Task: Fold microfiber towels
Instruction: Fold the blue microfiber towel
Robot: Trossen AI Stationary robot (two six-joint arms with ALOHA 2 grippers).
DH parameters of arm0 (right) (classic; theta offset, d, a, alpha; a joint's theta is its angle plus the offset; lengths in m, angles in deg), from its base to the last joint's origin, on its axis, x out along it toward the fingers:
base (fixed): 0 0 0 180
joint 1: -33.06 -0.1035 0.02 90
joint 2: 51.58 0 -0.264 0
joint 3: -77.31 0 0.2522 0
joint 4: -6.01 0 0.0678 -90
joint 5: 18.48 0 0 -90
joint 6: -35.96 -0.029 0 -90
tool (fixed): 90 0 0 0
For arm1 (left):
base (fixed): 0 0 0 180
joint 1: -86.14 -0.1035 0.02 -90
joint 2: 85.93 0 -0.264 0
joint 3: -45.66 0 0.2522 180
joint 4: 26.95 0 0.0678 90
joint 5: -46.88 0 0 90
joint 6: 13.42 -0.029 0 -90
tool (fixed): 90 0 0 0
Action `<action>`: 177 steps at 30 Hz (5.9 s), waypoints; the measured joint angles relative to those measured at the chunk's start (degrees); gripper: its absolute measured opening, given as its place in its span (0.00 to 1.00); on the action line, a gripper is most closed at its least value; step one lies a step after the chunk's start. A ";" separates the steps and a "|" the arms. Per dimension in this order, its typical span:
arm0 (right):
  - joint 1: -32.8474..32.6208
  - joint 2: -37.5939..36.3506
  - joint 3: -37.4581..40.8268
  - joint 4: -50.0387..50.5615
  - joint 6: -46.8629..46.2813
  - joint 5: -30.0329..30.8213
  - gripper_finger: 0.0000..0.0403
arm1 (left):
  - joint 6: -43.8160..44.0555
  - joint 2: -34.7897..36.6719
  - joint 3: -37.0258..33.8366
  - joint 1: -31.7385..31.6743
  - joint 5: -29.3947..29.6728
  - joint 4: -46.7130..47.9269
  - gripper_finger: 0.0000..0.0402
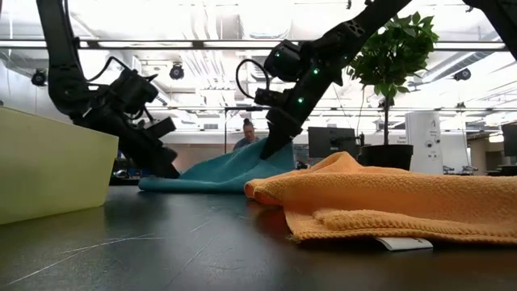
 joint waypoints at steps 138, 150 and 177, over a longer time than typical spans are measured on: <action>7.89 12.49 0.25 -12.74 -15.80 -18.22 0.51 | 15.06 2.16 1.95 5.05 -16.17 12.16 0.08; 5.69 10.72 0.59 -8.56 -13.77 -29.31 0.37 | 15.12 2.18 1.95 5.05 -16.19 12.13 0.08; -3.46 3.19 0.57 -2.82 -15.05 -1.21 0.14 | 15.21 2.16 1.93 5.05 -14.43 12.09 0.08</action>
